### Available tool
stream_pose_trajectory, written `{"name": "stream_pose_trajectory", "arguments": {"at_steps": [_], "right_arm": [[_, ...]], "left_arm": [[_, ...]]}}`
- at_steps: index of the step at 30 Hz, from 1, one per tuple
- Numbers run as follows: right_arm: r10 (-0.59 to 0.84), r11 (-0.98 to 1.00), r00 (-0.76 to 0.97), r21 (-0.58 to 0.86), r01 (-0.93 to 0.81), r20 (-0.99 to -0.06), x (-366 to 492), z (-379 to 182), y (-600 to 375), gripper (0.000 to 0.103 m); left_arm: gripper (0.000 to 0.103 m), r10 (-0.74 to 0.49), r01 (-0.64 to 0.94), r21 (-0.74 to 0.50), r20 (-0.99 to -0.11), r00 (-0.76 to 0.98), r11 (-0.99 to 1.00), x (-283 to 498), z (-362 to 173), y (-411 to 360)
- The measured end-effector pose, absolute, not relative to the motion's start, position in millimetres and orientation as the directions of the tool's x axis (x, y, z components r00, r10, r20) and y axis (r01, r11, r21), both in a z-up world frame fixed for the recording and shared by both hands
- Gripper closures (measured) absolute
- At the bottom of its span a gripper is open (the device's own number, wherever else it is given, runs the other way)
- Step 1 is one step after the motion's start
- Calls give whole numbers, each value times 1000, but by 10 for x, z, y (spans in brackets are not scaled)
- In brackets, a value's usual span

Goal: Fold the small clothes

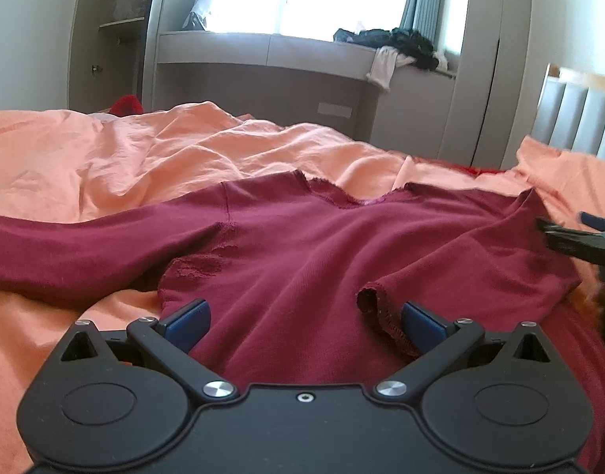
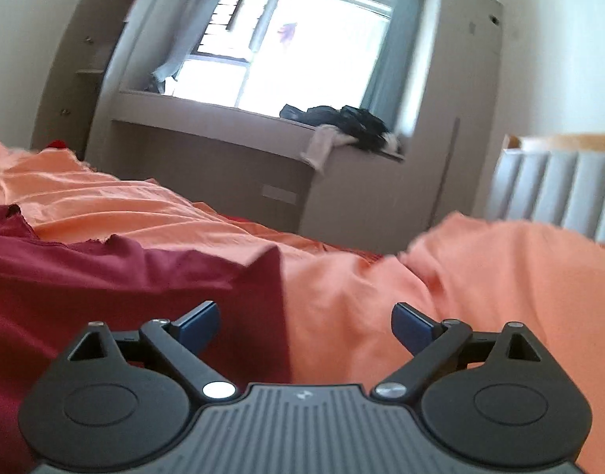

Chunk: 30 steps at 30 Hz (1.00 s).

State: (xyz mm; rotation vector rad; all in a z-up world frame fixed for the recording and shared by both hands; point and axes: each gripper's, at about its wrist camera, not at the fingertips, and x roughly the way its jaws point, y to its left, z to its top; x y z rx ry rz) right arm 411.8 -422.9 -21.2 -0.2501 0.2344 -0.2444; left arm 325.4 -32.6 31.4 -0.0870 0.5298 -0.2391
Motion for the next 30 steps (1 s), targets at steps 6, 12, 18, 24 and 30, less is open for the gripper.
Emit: {"name": "stream_pose_trajectory", "arguments": {"at_steps": [6, 12, 18, 24, 30], "right_arm": [[-338, 921, 906, -289, 262, -256, 4583, -227, -4215, 1], [-253, 948, 928, -263, 181, -273, 4238, -77, -4143, 0], [-93, 985, 955, -169, 46, -282, 3412, 136, -3763, 0], [111, 991, 959, -39, -126, -260, 2666, 94, -3298, 0], [219, 970, 943, -50, -239, -251, 2550, -17, -2960, 0]], "left_arm": [[1, -308, 207, -270, -419, 854, 940, 3138, 367, -38], [1, -257, 127, -343, -365, 895, 931, 3021, 511, 384], [1, -90, -50, -388, -334, 938, 920, 2875, 604, 1022], [1, 95, -268, -476, -358, 929, 838, 2700, 476, 1876], [1, 57, -287, -705, -331, 942, 648, 2586, 332, 2608]]}}
